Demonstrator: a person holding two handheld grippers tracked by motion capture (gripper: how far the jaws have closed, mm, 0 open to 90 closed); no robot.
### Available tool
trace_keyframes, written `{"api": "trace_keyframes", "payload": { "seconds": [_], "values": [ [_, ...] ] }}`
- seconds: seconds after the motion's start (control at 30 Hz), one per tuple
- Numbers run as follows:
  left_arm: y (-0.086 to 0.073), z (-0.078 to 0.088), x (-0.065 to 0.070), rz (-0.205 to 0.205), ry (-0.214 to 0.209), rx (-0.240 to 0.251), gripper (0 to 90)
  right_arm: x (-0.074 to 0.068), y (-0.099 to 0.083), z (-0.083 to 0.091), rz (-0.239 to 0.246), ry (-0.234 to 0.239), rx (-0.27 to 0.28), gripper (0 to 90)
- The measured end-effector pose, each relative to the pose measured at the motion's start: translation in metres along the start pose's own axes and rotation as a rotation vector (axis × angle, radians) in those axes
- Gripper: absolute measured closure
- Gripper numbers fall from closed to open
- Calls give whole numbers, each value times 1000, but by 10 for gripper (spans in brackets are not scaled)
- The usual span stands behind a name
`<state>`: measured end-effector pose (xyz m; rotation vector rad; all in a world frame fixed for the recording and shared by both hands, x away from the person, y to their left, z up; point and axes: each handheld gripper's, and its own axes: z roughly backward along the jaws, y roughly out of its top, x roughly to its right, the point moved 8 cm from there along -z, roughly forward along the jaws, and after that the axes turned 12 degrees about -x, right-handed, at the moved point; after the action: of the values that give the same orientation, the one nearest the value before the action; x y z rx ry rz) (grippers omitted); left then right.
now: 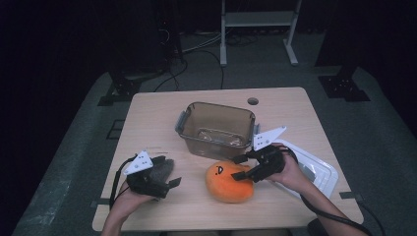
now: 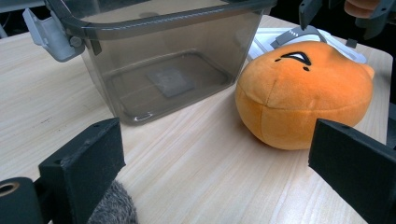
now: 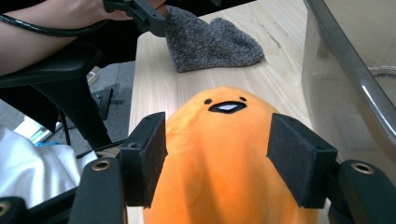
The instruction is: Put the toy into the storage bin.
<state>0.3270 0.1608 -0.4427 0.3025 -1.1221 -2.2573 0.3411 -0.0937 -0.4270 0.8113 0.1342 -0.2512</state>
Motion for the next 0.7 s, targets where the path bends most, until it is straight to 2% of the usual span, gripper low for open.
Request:
{"api": "trace_keyframes", "payload": {
  "seconds": [0.7],
  "values": [
    [0, -1, 1, 1, -8, -1, 28, 11, 5, -15, 17, -49, -24, 425]
  ]
}}
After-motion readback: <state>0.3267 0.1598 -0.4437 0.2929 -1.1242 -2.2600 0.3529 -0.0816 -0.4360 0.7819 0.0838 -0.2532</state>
